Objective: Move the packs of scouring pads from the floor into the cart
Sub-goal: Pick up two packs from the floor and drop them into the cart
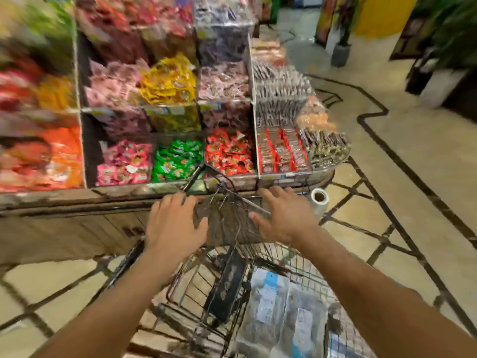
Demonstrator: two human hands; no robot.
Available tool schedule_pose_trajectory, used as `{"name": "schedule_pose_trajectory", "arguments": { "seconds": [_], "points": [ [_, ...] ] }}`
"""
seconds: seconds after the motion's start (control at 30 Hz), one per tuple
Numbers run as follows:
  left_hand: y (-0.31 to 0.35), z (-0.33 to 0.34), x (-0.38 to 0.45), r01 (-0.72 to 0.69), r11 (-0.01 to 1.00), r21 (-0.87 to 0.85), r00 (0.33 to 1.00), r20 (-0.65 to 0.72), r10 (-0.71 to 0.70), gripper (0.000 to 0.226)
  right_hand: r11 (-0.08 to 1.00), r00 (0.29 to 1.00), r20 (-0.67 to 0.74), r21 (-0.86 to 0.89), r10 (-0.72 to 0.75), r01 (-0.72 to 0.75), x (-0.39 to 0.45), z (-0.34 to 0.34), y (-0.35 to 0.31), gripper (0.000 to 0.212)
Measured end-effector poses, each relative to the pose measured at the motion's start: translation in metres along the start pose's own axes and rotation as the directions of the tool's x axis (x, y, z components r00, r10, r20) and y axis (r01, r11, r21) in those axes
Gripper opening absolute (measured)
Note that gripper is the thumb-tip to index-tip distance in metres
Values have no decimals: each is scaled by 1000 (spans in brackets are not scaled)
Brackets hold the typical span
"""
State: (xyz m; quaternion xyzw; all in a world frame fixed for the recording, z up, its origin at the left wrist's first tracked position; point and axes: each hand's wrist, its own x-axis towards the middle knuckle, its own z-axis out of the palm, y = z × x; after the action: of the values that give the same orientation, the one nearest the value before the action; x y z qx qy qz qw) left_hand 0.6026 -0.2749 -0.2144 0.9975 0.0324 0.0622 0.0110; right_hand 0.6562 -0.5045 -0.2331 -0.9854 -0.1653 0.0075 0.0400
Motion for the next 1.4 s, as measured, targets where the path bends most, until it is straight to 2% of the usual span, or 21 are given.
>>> {"name": "schedule_pose_trajectory", "arguments": {
  "seconds": [0.1, 0.27, 0.47, 0.6, 0.67, 0.87, 1.03, 1.4],
  "points": [
    [-51, -44, -13, 99, 995, 13, 990, -100, -98, 56, 991, 988, -84, -42, -132, 129, 23, -35, -51, 66],
    [-145, -98, -61, 277, 960, 38, 950, -163, -267, 59, 941, 934, -134, -112, -332, 319, 47, -63, -162, 69],
    [-276, -133, -146, 517, 853, 66, 846, -190, -498, 60, 871, 848, -201, -112, -491, 478, 54, -88, -318, 69],
    [-364, -151, -203, 614, 785, 83, 778, -237, -583, 63, 816, 784, -230, -112, -576, 567, 44, -93, -427, 65],
    [-405, -158, -234, 667, 740, 89, 738, -217, -639, 64, 783, 753, -225, -88, -618, 616, 37, -90, -483, 64],
    [-501, -176, -326, 784, 610, 112, 614, -276, -739, 62, 645, 624, -191, -66, -757, 762, 12, -84, -636, 65],
    [-555, -190, -378, 861, 498, 106, 505, -302, -809, 56, 540, 523, -206, -36, -827, 841, -3, -77, -736, 65],
    [-687, -177, -405, 948, 303, 93, 317, -327, -890, 59, 368, 364, -180, 12, -914, 930, 33, -40, -918, 65]
  ]
}}
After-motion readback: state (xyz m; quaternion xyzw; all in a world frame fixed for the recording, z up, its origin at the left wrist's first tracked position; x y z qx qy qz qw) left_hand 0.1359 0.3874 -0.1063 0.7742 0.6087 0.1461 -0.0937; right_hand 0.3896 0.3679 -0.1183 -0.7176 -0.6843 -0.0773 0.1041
